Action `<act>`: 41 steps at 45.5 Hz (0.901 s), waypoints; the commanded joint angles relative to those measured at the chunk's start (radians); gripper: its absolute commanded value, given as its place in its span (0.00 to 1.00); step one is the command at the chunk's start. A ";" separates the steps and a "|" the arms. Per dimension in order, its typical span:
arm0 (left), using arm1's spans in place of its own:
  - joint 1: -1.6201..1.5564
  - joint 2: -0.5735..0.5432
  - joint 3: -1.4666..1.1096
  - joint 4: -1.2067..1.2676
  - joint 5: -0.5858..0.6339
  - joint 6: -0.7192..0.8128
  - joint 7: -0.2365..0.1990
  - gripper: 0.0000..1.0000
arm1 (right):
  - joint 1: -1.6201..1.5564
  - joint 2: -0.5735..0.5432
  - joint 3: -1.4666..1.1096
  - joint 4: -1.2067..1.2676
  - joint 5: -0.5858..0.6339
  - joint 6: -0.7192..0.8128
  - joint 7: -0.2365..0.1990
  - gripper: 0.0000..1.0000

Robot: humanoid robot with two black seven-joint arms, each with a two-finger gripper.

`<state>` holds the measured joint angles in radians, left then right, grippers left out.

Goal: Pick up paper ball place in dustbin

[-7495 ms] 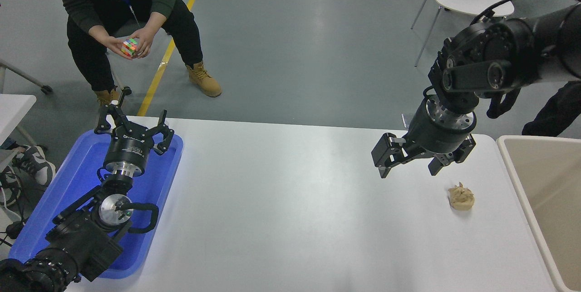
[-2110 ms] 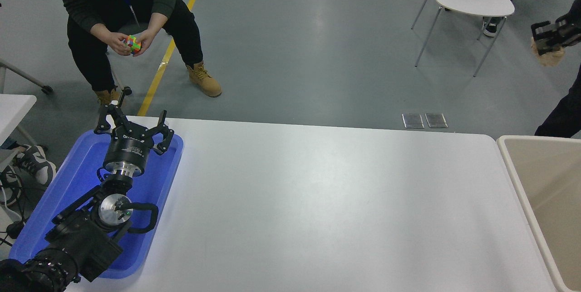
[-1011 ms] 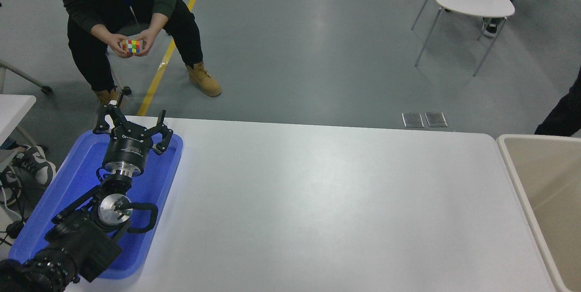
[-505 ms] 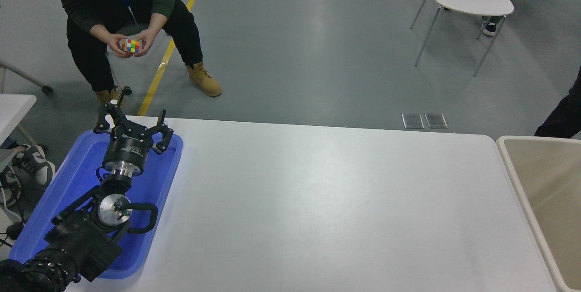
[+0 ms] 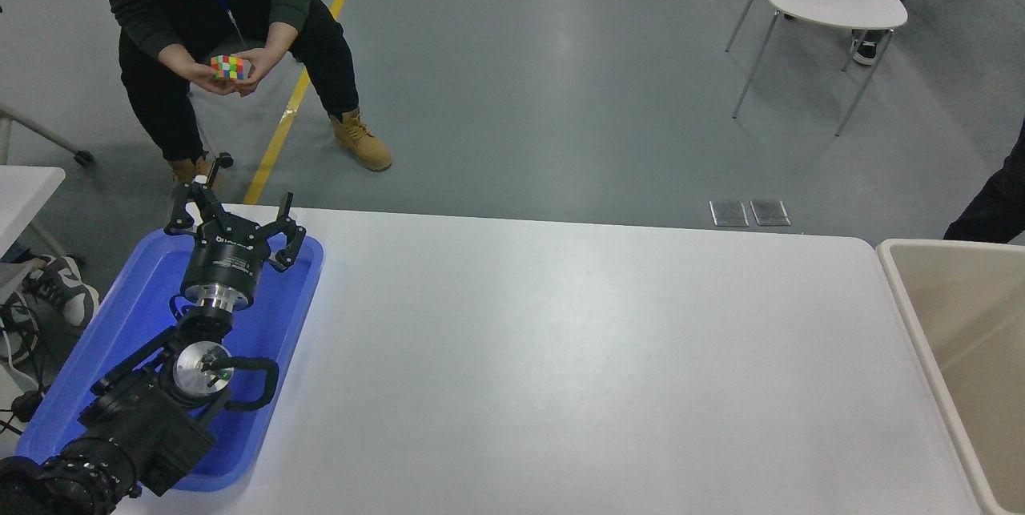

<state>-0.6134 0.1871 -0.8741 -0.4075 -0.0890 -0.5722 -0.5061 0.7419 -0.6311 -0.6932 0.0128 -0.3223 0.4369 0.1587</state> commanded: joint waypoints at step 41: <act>0.000 0.000 0.001 0.001 0.000 0.000 0.000 1.00 | -0.142 0.194 0.307 0.000 0.052 -0.277 -0.110 1.00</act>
<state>-0.6141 0.1871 -0.8728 -0.4065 -0.0894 -0.5722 -0.5062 0.6099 -0.4502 -0.4324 0.0123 -0.2946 0.1919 0.0536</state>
